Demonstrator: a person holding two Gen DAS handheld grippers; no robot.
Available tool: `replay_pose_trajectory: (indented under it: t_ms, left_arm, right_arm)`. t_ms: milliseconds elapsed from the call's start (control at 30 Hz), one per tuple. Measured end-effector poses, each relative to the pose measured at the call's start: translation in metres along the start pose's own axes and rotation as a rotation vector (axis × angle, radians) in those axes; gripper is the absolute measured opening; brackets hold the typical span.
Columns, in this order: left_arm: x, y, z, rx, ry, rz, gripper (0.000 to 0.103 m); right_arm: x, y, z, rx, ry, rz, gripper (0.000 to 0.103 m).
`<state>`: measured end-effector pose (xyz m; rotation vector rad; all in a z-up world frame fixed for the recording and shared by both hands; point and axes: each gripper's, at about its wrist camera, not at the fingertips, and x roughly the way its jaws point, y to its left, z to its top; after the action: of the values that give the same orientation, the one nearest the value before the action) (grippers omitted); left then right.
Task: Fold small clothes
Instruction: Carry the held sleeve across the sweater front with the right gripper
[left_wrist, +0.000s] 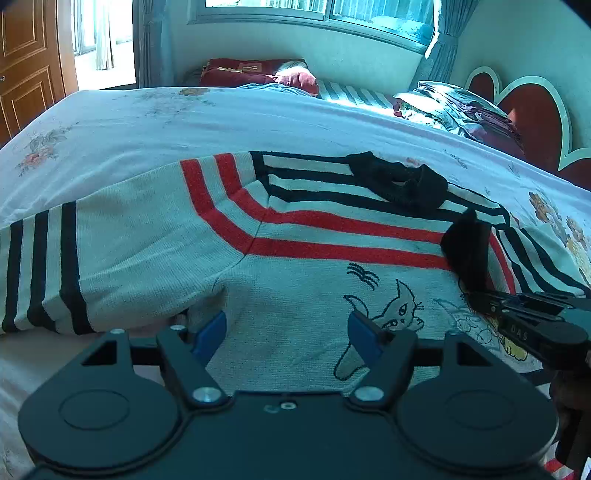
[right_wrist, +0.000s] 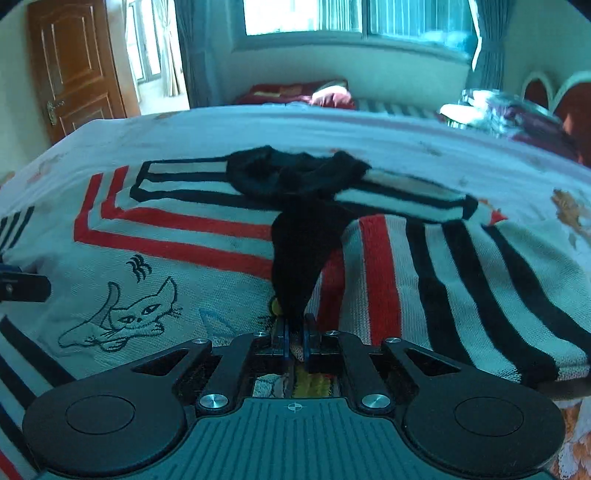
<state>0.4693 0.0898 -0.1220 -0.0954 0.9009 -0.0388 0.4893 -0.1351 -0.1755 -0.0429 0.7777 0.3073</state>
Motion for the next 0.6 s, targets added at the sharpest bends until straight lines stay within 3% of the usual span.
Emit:
replay_pose_trajectory:
  t_ms: [67, 100, 133, 200, 333, 500, 600]
  left_arm:
    - [0.002, 0.000, 0.000, -0.004, 0.002, -0.018, 0.072]
    - [0.003, -0.001, 0.001, -0.008, 0.000, -0.037, 0.073]
    - [0.006, -0.004, 0.003, -0.012, 0.000, -0.055, 0.073]
    - [0.011, -0.015, 0.006, -0.022, -0.004, -0.101, 0.073]
    - [0.024, -0.044, 0.016, -0.034, 0.002, -0.240, 0.076]
    - [0.063, -0.076, 0.023, -0.028, 0.053, -0.286, 0.069]
    - [0.077, -0.086, 0.025, -0.037, 0.061, -0.310, 0.058]
  right_arm:
    - [0.003, 0.004, -0.003, -0.031, -0.003, -0.014, 0.009]
    - [0.003, 0.003, -0.003, -0.023, -0.004, -0.002, 0.018]
    - [0.000, -0.001, -0.004, -0.011, -0.002, 0.026, 0.036]
    - [-0.010, -0.006, -0.004, -0.004, -0.020, 0.046, 0.051]
    - [-0.053, -0.022, -0.001, 0.067, -0.120, 0.007, 0.051]
    - [-0.097, -0.078, -0.001, 0.250, -0.213, -0.124, 0.050]
    - [-0.118, -0.121, -0.005, 0.402, -0.241, -0.207, 0.034]
